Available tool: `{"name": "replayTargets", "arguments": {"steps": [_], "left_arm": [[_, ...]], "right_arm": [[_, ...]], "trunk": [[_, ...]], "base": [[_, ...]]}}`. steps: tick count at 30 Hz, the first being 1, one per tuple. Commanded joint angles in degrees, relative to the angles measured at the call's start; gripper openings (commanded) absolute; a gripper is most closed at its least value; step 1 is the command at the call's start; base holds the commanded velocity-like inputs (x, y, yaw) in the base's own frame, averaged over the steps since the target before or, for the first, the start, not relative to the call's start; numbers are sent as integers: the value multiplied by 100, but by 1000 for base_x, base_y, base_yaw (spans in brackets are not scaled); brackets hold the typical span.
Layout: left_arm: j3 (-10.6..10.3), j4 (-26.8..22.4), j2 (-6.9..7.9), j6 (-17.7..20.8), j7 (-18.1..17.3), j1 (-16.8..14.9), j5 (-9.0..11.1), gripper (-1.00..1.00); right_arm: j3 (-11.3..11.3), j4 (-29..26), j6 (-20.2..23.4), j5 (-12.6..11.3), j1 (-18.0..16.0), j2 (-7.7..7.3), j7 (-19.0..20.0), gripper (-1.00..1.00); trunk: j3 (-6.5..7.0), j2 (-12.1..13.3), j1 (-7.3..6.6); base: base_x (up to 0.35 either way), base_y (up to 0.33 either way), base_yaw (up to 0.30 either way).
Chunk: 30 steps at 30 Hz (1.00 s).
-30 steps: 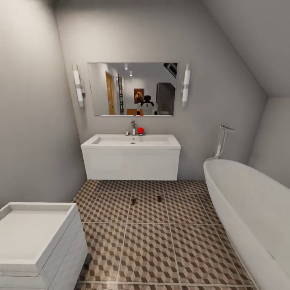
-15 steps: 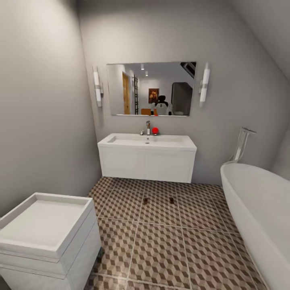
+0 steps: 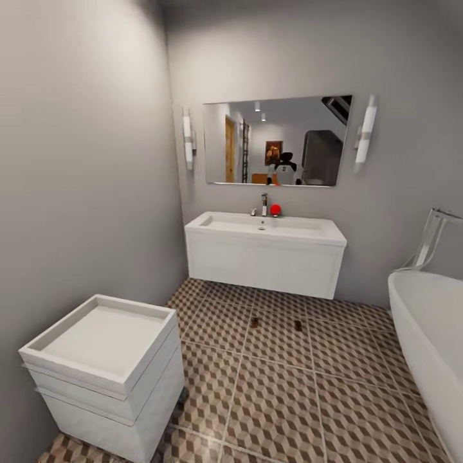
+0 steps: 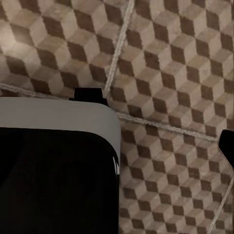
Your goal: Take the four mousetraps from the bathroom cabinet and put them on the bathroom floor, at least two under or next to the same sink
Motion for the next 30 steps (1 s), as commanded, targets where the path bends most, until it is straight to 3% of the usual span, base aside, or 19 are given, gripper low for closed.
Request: {"name": "replayTargets", "arguments": {"steps": [1,30], "left_arm": [[25,3,1,-18,-1,-4,39,100],[12,-18,10,-21,4,-4,5,100]], "right_arm": [[10,19,-30,29,-8,1,-19,100],[7,18,-35,76,-8,11,-19,100]], "trunk": [[-6,-3,0],[-6,-3,0]], "base": [[0,0,280],[0,0,281]]}}
